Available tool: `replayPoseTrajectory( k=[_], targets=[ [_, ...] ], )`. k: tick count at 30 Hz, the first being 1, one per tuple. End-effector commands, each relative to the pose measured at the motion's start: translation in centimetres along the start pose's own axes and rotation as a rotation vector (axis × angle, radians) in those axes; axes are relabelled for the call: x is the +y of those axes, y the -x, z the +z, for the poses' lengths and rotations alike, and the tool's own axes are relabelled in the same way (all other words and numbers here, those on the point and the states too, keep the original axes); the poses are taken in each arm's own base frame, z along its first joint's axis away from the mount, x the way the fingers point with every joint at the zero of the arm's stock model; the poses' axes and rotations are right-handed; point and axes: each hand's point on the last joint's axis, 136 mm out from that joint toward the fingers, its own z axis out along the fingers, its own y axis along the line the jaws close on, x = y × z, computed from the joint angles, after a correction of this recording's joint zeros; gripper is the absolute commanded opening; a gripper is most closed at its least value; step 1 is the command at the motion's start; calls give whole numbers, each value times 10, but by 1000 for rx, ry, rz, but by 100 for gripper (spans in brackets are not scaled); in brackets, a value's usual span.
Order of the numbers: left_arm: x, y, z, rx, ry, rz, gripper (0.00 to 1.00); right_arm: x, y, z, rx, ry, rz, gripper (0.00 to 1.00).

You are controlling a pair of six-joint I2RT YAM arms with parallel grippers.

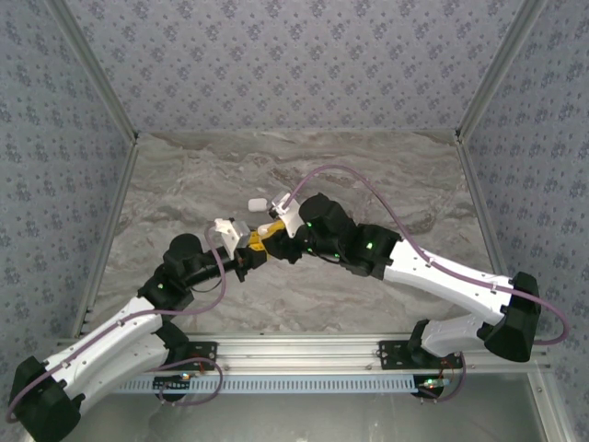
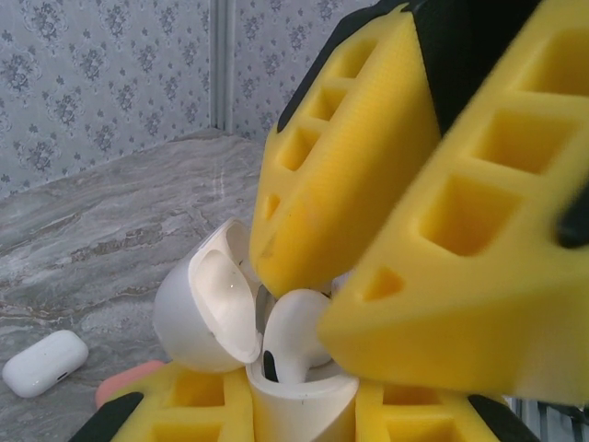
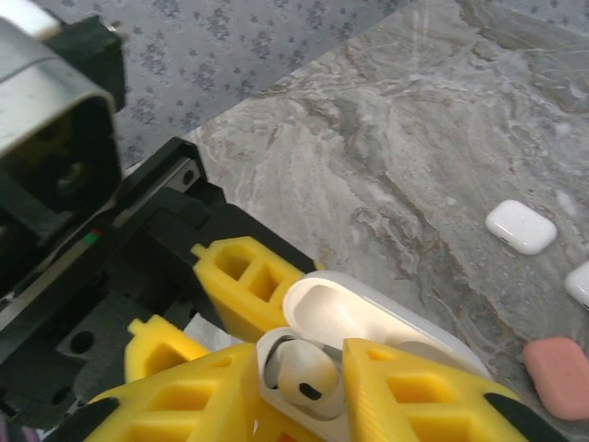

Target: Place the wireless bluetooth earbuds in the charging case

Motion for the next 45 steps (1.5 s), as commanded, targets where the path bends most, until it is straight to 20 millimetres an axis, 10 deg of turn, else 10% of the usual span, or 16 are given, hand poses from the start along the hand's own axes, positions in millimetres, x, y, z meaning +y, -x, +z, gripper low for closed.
replayPoseTrajectory(
  k=[1, 14, 31, 45],
  targets=[
    [-9, 29, -4, -82, -28, 35, 0, 15, 16, -12, -38, 95, 10, 36],
    [-19, 50, -6, -150, -74, 46, 0, -34, 25, -75, -238, 111, 244, 100],
    [-31, 58, -3, -154, -140, 54, 0, 19, 35, -44, -171, 448, 255, 100],
    [-29, 50, -4, -127, -122, 51, 0, 25, 38, -69, -226, 424, 159, 99]
  ],
)
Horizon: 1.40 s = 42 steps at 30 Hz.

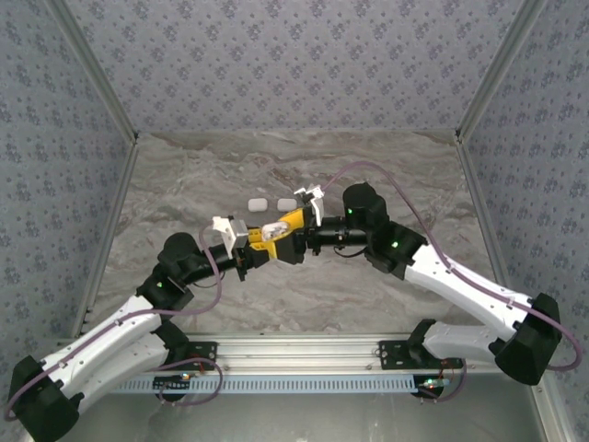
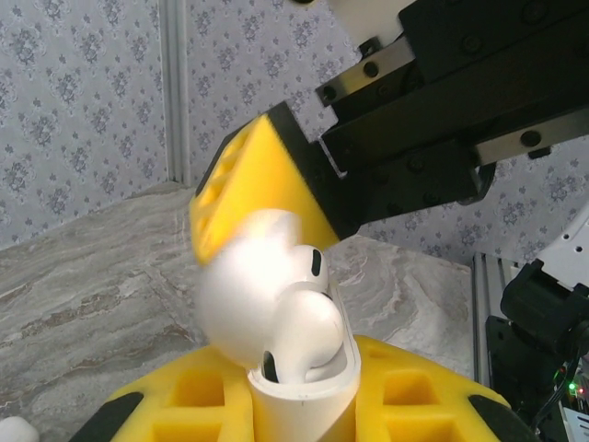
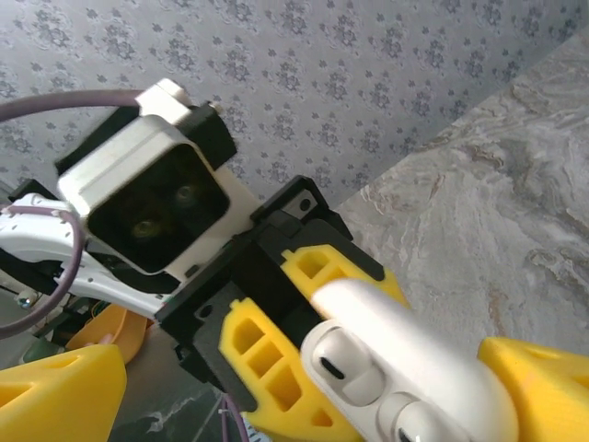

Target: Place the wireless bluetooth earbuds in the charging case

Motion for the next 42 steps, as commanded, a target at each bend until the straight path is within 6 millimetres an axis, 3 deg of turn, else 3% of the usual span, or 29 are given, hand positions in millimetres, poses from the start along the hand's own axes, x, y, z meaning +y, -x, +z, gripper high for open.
replayPoseTrajectory(
  k=[1, 5, 10, 15, 18, 21, 25, 30, 36, 42],
  targets=[
    [-4, 17, -1, -35, -10, 27, 0, 17, 10, -13, -38, 18, -74, 99],
    [-3, 17, -1, -34, -3, 28, 0, 8, 4, -17, -31, -36, -66, 100],
    [5, 13, -1, -19, 44, 17, 0, -25, 4, -36, -21, -286, -85, 100],
    [26, -16, 1, 83, 145, -46, 0, -81, 0, -96, -60, -634, 12, 100],
    [49, -37, 0, 134, 224, -183, 0, -112, -17, -142, -125, -775, 178, 100],
    [76, -57, -2, 156, 285, -344, 0, -130, -41, -175, -183, -861, 291, 100],
    [107, -84, -6, 219, 339, -453, 0, -139, -76, -198, -205, -919, 388, 100],
    [134, -122, -1, 405, 375, -625, 0, -140, -103, -211, -187, -965, 443, 100],
    [160, -163, 15, 553, 368, -873, 0, -131, -100, -209, -205, -921, 417, 100],
    [182, -193, 23, 625, 408, -930, 0, -123, -103, -212, -174, -920, 411, 100]
  ],
)
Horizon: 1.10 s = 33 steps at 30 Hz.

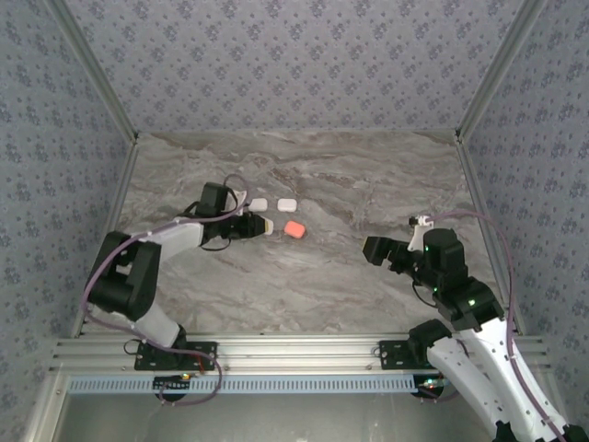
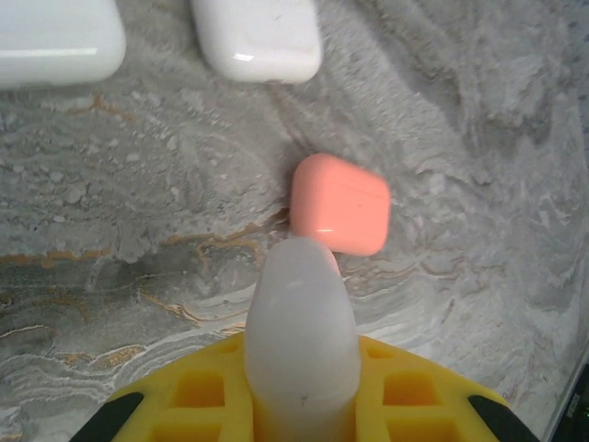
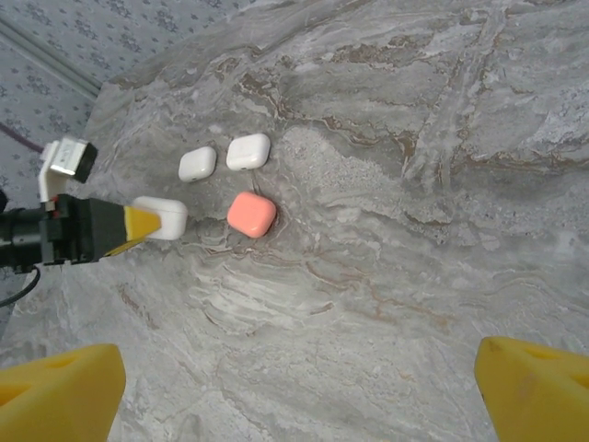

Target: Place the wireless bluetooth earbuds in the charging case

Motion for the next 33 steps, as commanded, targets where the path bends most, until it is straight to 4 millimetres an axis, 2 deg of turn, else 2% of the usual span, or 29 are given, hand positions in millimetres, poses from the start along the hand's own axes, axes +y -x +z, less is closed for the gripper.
replayPoseTrajectory(
  k=[1, 10, 13, 18, 26, 33],
  targets=[
    [0, 3, 6, 37, -12, -42, 0, 0, -5, -9, 29, -3, -3, 100],
    [26, -1, 22, 76, 74, -102, 2, 4, -8, -21, 27, 22, 3, 100],
    [35, -5, 24, 89, 112, -111, 11, 4, -10, -26, 33, 14, 5, 100],
    [45, -9, 25, 99, 156, -118, 32, -2, -13, -37, 31, -17, 6, 100],
    [50, -2, 15, 76, 226, -69, 48, -16, -12, -56, 12, -103, 23, 100],
    [42, 16, 1, 39, 258, -29, 54, -24, -11, -60, 5, -157, 11, 100]
  ],
)
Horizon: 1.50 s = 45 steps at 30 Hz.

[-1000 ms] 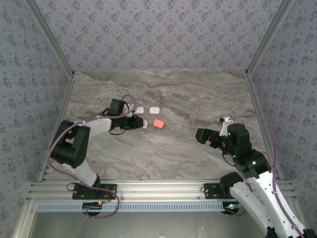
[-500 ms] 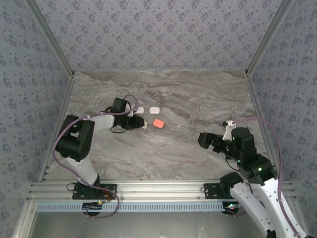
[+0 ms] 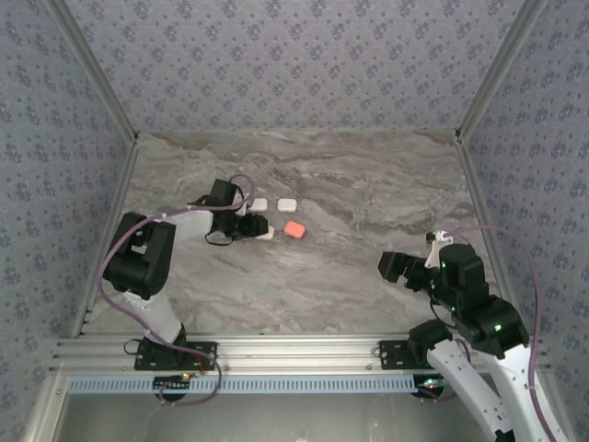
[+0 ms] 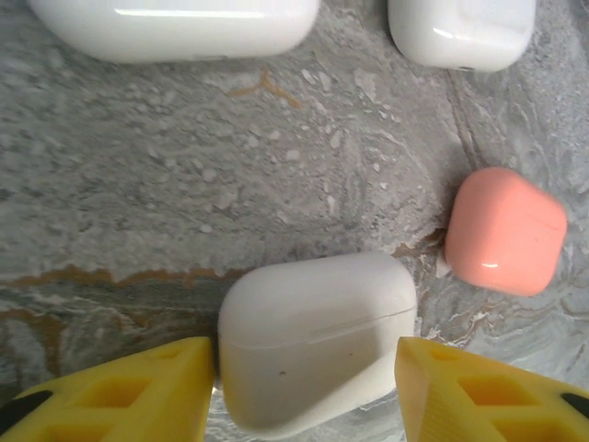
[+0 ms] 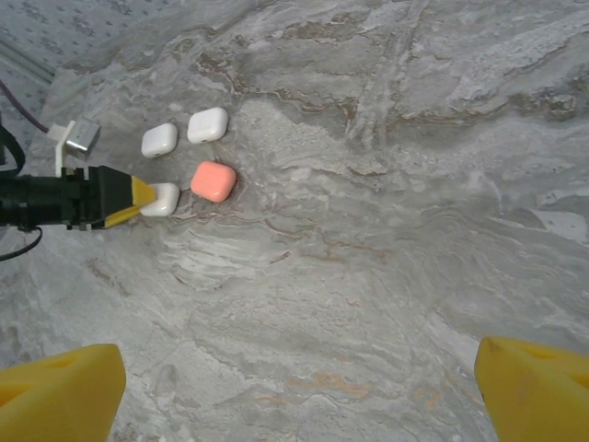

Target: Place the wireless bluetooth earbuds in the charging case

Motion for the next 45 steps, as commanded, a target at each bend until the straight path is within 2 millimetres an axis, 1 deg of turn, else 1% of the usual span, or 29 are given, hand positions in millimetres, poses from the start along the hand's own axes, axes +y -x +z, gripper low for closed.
replayPoseTrajectory(
  k=[1, 5, 9, 11, 14, 17, 19, 21, 23, 24, 26, 28, 31, 32, 33, 36, 40, 43, 44, 45],
  targets=[
    [-2, 17, -22, -54, 51, 39, 55, -10, 3, -7, -13, -60, 3, 100],
    [-5, 30, -42, -136, 91, 67, 58, -13, 11, -1, -19, -101, -24, 100],
    [-5, 40, -66, -245, 133, 88, 62, -12, 24, 13, -48, -120, -71, 100],
    [0, 43, -82, -320, 181, 108, 64, -14, 33, 23, -73, -144, -123, 100],
    [12, 48, -110, -450, 280, 142, 70, -22, 46, 41, -119, -203, -234, 100],
    [25, 52, -139, -561, 397, 182, 74, -43, 60, 61, -184, -320, -309, 100],
    [33, 54, -157, -639, 471, 209, 76, -61, 65, 73, -214, -390, -328, 100],
    [41, 56, -171, -706, 543, 245, 78, -83, 68, 84, -230, -445, -301, 100],
    [50, 56, -179, -750, 603, 286, 80, -105, 72, 93, -257, -472, -243, 100],
    [54, 57, -181, -761, 624, 299, 81, -117, 72, 98, -268, -479, -212, 100],
    [63, 55, -179, -758, 622, 314, 82, -135, 76, 108, -318, -466, -157, 100],
    [71, 54, -176, -774, 606, 319, 82, -152, 72, 121, -334, -467, -144, 100],
    [78, 55, -180, -842, 611, 341, 82, -165, 66, 141, -335, -468, -169, 100],
    [82, 53, -178, -856, 604, 343, 83, -167, 65, 147, -329, -467, -184, 100],
    [85, 52, -178, -865, 601, 340, 83, -168, 66, 153, -330, -459, -196, 100],
    [97, 48, -171, -873, 606, 347, 83, -162, 79, 164, -356, -425, -241, 100],
    [103, 42, -163, -907, 563, 357, 83, -156, 94, 178, -407, -384, -272, 100],
    [101, 43, -162, -910, 551, 403, 84, -149, 96, 192, -387, -378, -366, 100],
    [102, 43, -163, -918, 553, 413, 85, -148, 97, 197, -396, -371, -382, 100],
    [104, 45, -165, -929, 545, 413, 85, -151, 94, 203, -382, -370, -381, 100]
  ],
)
